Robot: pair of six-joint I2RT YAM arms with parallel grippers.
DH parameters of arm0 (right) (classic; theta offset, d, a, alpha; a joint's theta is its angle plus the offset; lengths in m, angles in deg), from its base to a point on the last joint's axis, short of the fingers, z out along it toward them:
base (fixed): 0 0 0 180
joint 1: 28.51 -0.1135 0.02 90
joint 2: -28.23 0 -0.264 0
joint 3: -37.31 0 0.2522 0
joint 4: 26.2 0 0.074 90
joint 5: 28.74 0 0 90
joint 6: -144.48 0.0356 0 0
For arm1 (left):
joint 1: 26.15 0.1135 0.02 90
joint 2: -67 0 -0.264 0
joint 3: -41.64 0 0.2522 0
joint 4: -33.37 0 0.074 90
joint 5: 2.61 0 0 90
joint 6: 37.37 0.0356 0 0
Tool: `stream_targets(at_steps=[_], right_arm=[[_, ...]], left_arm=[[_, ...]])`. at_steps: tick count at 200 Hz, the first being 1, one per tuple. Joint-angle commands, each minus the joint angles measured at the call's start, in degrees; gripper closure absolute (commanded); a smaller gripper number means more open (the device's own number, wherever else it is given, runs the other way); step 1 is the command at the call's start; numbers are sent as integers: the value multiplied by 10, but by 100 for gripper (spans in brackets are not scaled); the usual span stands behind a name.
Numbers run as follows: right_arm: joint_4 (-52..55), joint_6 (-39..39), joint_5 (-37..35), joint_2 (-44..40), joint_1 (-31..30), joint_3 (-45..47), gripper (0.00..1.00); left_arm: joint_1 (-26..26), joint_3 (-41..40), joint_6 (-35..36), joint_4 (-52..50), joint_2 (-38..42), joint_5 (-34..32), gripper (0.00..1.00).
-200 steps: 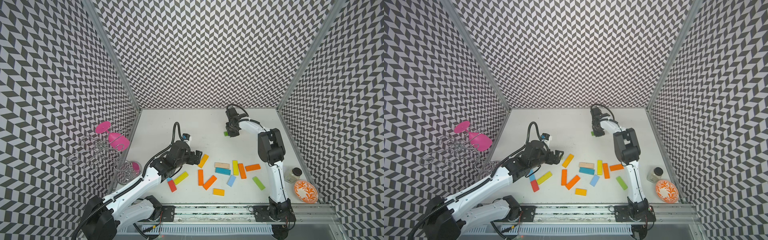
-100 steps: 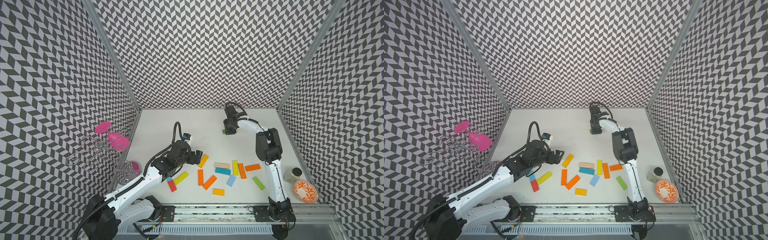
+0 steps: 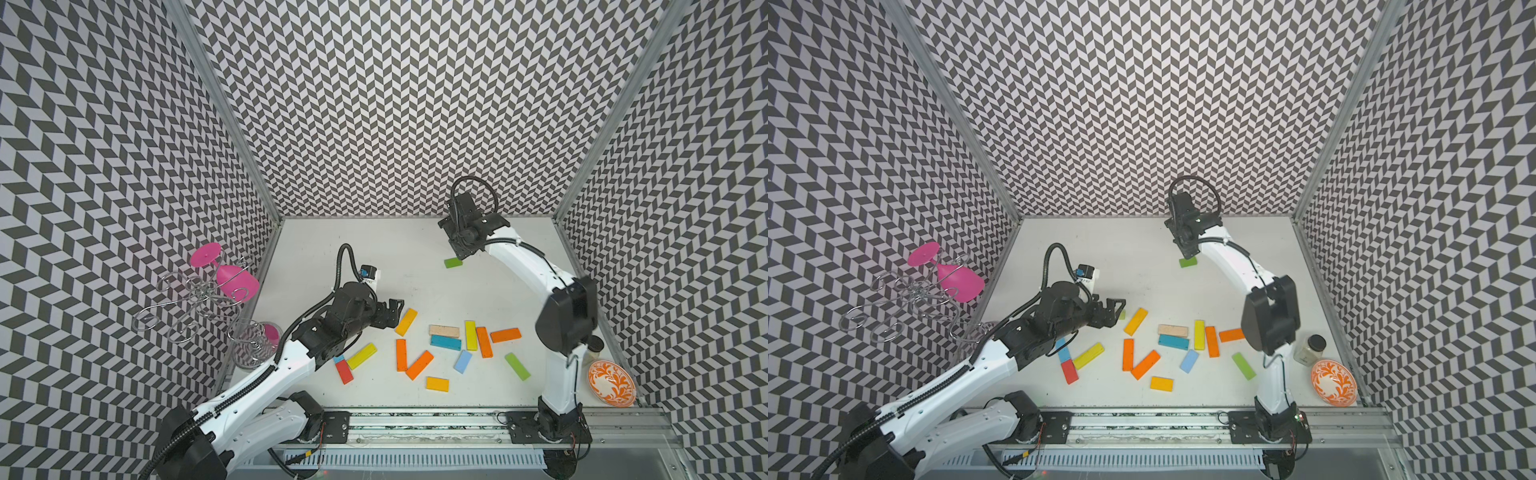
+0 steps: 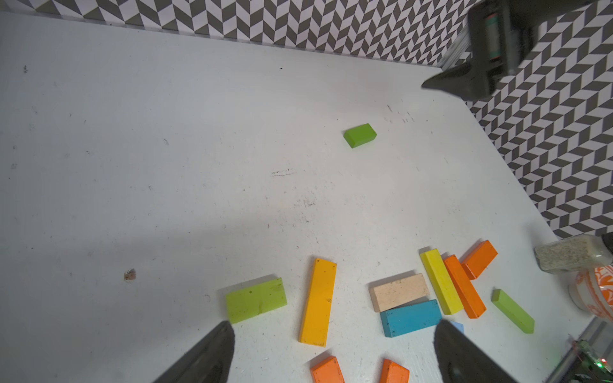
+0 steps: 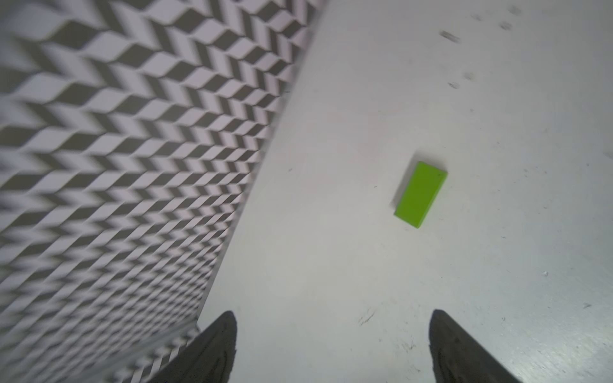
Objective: Assemble a giraffe with building blocks
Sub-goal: Pick up the building block from the center of the board.
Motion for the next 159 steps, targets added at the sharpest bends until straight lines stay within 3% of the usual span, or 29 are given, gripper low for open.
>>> stream_targets(at_steps=[1, 28, 55, 95, 159], right_arm=[[-95, -243, 7, -98, -15, 125, 13], [-197, -348, 79, -249, -22, 331, 17], [-161, -380, 69, -327, -39, 442, 18], [-109, -400, 98, -341, -61, 538, 23], [-128, -425, 149, -301, -65, 607, 35]], left_arm=[[3, -17, -20, 7, 11, 27, 6], [-8, -28, -36, 27, -5, 76, 8], [-40, -52, -70, 73, -22, 113, 8], [-72, -105, -145, 182, -30, 162, 9], [-84, -115, -177, 210, -62, 173, 11]])
